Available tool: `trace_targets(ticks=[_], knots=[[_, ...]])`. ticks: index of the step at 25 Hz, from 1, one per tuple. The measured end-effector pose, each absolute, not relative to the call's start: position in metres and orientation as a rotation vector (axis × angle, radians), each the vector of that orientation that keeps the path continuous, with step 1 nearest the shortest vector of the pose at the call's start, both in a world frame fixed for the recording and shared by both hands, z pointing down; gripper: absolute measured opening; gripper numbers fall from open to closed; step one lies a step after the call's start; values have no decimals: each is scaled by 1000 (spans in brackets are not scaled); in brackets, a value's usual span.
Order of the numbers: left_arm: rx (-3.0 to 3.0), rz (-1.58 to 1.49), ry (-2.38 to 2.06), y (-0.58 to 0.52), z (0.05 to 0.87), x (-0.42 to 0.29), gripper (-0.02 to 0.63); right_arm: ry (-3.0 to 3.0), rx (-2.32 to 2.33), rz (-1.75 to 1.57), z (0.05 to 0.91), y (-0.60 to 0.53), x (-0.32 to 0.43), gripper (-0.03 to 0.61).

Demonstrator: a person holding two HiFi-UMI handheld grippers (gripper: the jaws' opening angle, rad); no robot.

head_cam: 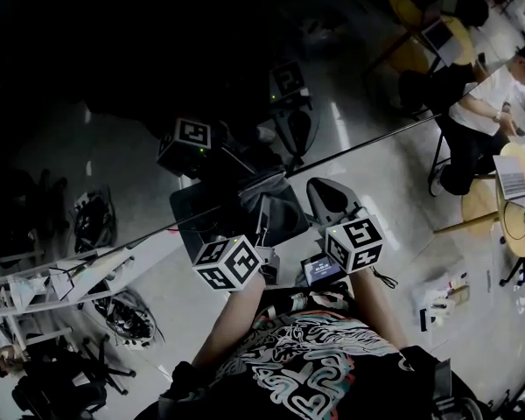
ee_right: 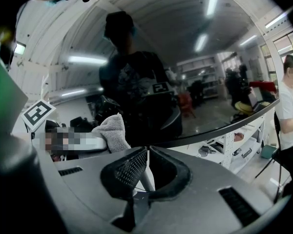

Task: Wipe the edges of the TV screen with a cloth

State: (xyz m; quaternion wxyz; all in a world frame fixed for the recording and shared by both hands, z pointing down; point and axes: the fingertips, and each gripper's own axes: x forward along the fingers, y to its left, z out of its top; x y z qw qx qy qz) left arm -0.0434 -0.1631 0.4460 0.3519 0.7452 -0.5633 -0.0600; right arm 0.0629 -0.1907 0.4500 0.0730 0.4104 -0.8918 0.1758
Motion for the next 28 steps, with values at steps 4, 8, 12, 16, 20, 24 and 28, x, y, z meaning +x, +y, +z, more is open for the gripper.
trace_targets(ticks=[4,8,12,16,20,24,28], knots=[[1925,-157,-1457,-166,447,-43,75,-2679,1234,531,450,-193,62,35],[1921,-164,-1449,-168,449,-43,75,-2673,1238,533,453,-195,63,35],[1923,-168,-1438,-170,450,-44,75,-2671,1245,526,452,-198,61,35],[1932,-168,-1422,-171,449,-39,75,-2672,1248,523,451,-199,62,35],[1940,-165,-1405,-172,449,-33,75,-2671,1255,523,451,-202,63,35],[1941,-172,-1389,-172,447,-31,75,-2674,1265,522,448,-202,64,35],[1941,-184,-1373,-172,445,-29,75,-2669,1273,527,449,-201,66,35]])
